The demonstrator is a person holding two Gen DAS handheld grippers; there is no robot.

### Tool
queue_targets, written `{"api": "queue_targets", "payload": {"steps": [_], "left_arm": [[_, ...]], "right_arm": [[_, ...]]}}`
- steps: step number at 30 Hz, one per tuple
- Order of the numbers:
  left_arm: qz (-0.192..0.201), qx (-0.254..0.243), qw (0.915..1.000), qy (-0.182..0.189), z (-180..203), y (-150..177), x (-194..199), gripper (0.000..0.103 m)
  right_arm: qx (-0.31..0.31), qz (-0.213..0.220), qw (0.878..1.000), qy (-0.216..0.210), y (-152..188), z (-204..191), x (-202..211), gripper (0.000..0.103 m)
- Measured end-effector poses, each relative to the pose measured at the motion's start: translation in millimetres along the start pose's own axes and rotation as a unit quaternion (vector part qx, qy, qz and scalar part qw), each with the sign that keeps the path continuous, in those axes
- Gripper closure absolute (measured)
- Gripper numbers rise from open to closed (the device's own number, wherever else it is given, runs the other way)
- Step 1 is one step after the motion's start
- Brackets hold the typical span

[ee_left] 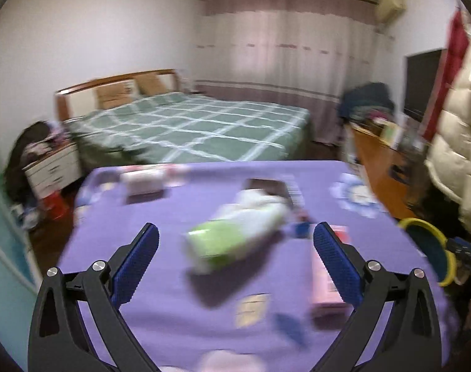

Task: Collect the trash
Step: 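Grasp the white toothpaste tube on the table with the right gripper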

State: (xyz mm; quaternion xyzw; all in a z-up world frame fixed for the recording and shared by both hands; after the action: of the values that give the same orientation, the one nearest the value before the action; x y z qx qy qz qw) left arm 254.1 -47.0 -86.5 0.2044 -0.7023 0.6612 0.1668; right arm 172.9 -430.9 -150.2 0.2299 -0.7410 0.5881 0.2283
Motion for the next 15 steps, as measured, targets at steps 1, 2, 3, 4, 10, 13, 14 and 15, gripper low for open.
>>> {"api": "queue_targets", "payload": {"steps": [1, 2, 3, 4, 10, 13, 14, 15], "left_arm": [[0.002, 0.007, 0.9999, -0.012, -14.7, 3.1, -2.3, 0.005], [0.003, 0.015, 0.9996, -0.025, -31.0, 7.1, -5.6, 0.005], [0.003, 0.023, 0.9991, -0.035, -45.2, 12.4, -8.5, 0.005], [0.001, 0.031, 0.9985, -0.045, -60.2, 17.5, -12.5, 0.005], [-0.02, 0.05, 0.9951, -0.082, -103.7, 43.8, -34.2, 0.005], [-0.029, 0.06, 0.9947, -0.079, -112.6, 53.5, -40.4, 0.005], [-0.033, 0.063, 0.9947, -0.075, -113.6, 54.9, -42.2, 0.005], [-0.034, 0.064, 0.995, -0.068, -112.9, 54.9, -42.8, 0.005]], "right_arm": [[0.005, -0.004, 1.0, -0.012, -1.5, -12.0, -5.0, 0.063], [0.008, -0.007, 1.0, -0.021, -2.2, -21.3, -8.4, 0.064], [0.012, -0.012, 0.999, -0.034, -3.2, -34.6, -13.5, 0.063], [0.017, -0.015, 0.999, -0.043, -4.6, -45.7, -16.7, 0.064], [0.047, -0.037, 0.994, -0.095, -15.4, -111.3, -45.3, 0.064], [0.056, -0.043, 0.992, -0.106, -24.1, -132.2, -59.8, 0.064], [0.055, -0.05, 0.991, -0.115, -26.5, -138.1, -65.8, 0.064], [0.054, -0.057, 0.989, -0.123, -28.2, -144.4, -72.3, 0.064]]}}
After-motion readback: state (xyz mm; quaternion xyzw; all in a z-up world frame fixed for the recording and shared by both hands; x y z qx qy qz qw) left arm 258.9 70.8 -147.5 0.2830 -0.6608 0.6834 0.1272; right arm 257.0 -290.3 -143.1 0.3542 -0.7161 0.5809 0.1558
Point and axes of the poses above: each gripper's, at about its wrist camera, not at the fingertips, and x roughly against the way its jaws point, z to its right, y to its underside, the point moved 6 cm from there along -x, roughly the way its jaws point, and after that the axes turned 11 degrees about -y, right-handed, at the moved point
